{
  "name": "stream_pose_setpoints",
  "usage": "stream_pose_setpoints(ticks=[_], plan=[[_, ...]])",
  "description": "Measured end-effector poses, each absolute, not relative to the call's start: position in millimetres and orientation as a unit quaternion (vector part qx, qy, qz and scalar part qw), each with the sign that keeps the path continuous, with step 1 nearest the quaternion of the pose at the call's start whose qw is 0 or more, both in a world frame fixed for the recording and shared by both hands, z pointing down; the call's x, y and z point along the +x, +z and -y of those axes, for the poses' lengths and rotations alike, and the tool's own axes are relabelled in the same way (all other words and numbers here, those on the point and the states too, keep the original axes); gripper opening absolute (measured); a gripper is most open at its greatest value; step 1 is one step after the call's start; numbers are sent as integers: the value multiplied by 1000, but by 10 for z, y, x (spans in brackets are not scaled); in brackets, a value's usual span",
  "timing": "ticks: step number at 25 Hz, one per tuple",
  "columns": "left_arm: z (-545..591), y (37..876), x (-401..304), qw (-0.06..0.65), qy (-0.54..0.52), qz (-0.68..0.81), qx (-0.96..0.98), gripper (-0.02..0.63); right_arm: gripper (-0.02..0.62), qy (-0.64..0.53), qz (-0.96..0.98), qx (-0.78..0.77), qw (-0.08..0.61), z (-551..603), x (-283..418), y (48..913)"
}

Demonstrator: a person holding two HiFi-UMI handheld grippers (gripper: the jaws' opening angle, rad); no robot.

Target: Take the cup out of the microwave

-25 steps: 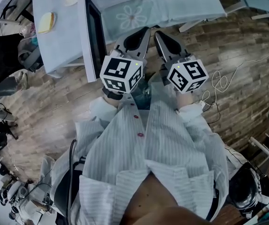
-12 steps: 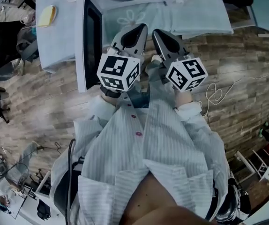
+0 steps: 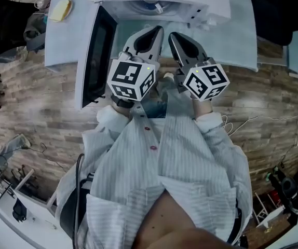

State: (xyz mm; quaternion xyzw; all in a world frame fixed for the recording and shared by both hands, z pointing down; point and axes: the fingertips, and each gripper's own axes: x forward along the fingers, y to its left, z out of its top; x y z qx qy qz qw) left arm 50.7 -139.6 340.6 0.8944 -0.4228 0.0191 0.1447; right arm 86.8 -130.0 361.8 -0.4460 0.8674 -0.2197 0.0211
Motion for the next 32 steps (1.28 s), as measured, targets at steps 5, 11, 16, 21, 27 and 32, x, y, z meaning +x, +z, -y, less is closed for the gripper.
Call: stream_pose_setpoints(ticks=[5,11,16,21,27,32], plan=[[1577,3378,547,147,14,459,876,9,35,-218,-885,-411,10,1504,936,3571],[1698,3395,588,149,5,492,858,9,35,-216,-899,-380,-2,1638,1005,3578],[1715,3424,599,153,3,506,849,9,35,-216,-906,-364,-8,1667,1011,3584],[1755,3415,560,153,6,507,848,9,35,-217,-906,-364,-7,1693,978,3572],[1836,3356,509,149,6,494,856,9,35,-215,-901,-376,-4,1762,891,3524],[1899,3353,477,149,5,485,862,9,35,-211,-899,-384,-7,1801,832,3515]])
